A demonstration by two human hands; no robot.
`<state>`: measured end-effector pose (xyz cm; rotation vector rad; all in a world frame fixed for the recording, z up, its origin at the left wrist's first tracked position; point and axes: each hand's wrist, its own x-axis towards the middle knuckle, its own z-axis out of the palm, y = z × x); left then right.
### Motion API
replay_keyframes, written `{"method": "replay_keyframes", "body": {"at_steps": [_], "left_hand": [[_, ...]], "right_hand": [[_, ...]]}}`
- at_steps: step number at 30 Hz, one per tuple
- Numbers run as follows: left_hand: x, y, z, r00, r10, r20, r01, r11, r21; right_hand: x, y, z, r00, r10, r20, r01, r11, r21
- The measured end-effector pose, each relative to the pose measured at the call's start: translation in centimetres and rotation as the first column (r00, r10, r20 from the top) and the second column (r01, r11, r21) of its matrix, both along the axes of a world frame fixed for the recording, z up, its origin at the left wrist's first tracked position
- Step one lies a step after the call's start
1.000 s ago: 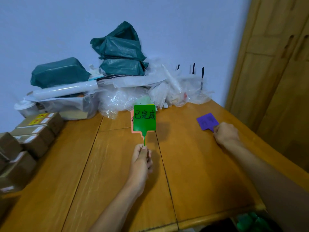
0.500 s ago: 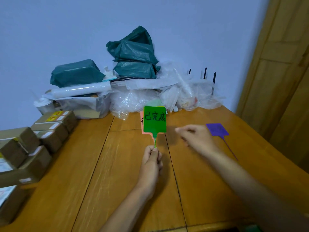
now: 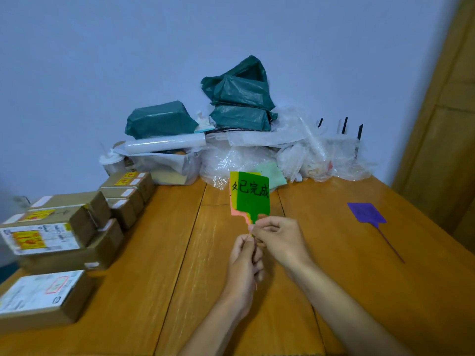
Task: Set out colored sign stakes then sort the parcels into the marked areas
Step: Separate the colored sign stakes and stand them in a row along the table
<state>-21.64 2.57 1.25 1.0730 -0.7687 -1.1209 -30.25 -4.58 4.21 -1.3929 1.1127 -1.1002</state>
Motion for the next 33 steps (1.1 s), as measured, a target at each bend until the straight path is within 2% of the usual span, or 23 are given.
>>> {"method": "replay_keyframes", "body": {"at_steps": [7,12,16,21,25,28,33], "left_hand": [[1.3,0.8,0.2,0.998,0.004,-0.059,-0.004,1.000,-0.003],[1.8,1.1,-0.6,0.999,0.010,-0.051,-0.009,1.000,0.018],[1.9,0.9,-1.4,0.999,0.024,0.040,-0.027,0.998,0.061],[1.8,0.8,-1.8,0.999,-0.007,0.050,0.004,0.998,0.068],[1.1,0.2,-1.9,0.999,-0.019,0.032,0.017,0.999,0.047],[0.5,-0.1,-2.1,0.999,-0.043,0.032,0.042,0.998,0.050],[-0.5,-0.5,-2.4,0.997,-0.072,0.025,0.070,0.995,0.071]], "right_hand": [[1.5,0.3,0.6,0.996,-0.020,0.085,0.027,0.996,-0.082],[0.9,-1.1,2.1,0.996,-0.075,0.057,0.083,0.985,-0.149],[-1.1,-3.4,1.9,0.985,-0.172,0.032,0.174,0.975,-0.139],[-5.8,-7.0,0.1,0.940,-0.303,-0.157,0.286,0.951,-0.120],[-9.9,-9.4,-2.5,0.837,-0.366,-0.408,0.325,0.930,-0.168],[-11.9,-10.4,-4.0,0.765,-0.349,-0.541,0.332,0.934,-0.134],[-12.1,-11.1,-5.9,0.726,-0.270,-0.632,0.302,0.952,-0.060]]}}
